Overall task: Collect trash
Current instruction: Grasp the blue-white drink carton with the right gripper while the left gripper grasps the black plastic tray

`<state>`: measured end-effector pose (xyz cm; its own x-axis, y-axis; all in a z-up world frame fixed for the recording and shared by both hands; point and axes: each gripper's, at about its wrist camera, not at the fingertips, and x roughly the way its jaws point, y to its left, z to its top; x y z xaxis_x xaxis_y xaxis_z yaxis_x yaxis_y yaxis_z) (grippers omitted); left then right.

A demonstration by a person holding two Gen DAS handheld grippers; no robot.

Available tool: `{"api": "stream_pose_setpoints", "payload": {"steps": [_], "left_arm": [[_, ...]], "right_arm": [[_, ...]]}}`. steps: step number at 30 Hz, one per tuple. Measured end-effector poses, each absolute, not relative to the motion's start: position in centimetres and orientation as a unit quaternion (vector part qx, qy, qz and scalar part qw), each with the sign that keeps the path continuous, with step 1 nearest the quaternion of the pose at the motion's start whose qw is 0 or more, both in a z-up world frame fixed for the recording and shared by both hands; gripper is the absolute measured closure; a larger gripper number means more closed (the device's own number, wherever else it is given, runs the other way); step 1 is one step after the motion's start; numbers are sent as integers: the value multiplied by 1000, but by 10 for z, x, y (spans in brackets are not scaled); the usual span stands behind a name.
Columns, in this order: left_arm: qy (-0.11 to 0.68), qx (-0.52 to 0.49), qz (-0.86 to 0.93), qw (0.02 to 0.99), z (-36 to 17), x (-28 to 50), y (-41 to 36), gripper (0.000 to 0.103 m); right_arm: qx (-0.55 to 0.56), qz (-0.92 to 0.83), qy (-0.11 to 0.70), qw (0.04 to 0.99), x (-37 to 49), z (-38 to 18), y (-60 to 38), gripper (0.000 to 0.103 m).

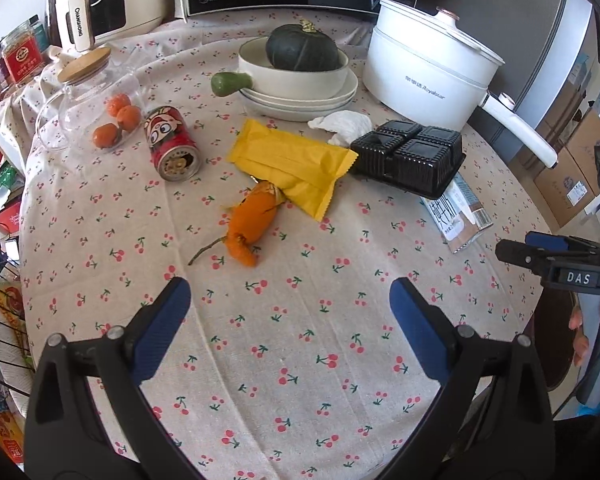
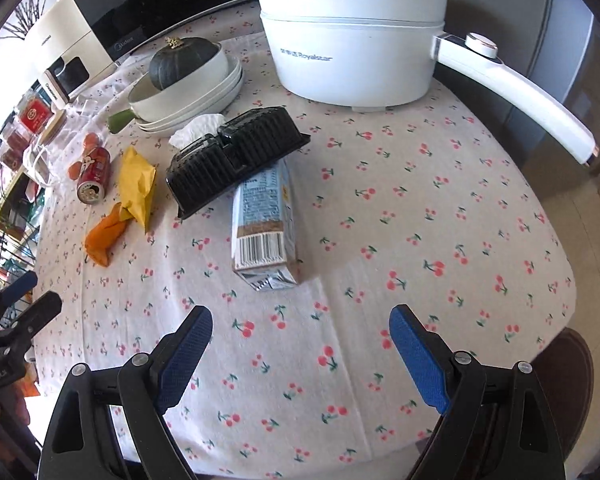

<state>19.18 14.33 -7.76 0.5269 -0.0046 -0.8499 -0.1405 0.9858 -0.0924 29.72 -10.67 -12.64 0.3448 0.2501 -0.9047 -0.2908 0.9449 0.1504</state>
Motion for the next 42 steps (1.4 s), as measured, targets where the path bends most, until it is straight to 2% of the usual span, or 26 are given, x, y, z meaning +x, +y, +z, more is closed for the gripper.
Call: {"api": "stream_pose_setpoints", "payload": {"steps": [6,7,8,9,11,20,29,34,42], "left_arm": [[492,-84,40,865,-83,185,158,4],[493,-81,39,865,-83,185,159,4],[494,-80,38,865,-84,185,159,4],[495,-80,38,864,-84,185,160,4],[497,-89,36,862,-85,187,161,4],[507,-67,2,859,-87,219,120,4],[494,54,-70,865,-96,261,49,6],[479,87,-118,866,-93,291,21,23],[485,111,-161,852,-102,325,1,40]], "right_arm": [[-22,166,544,822,322,-150,-81,15],[-21,165,542,824,326,-155,-79,22],[-18,166,540,825,329,-158,-77,33],[-15,167,540,825,331,-162,-77,39],[-8,169,544,822,331,-166,-78,60],[-18,151,583,798,299,-147,-137,61],[-6,138,572,808,273,-117,-205,65],[-4,138,573,808,271,-117,-221,65],[12,139,575,806,271,-116,-241,65]]}}
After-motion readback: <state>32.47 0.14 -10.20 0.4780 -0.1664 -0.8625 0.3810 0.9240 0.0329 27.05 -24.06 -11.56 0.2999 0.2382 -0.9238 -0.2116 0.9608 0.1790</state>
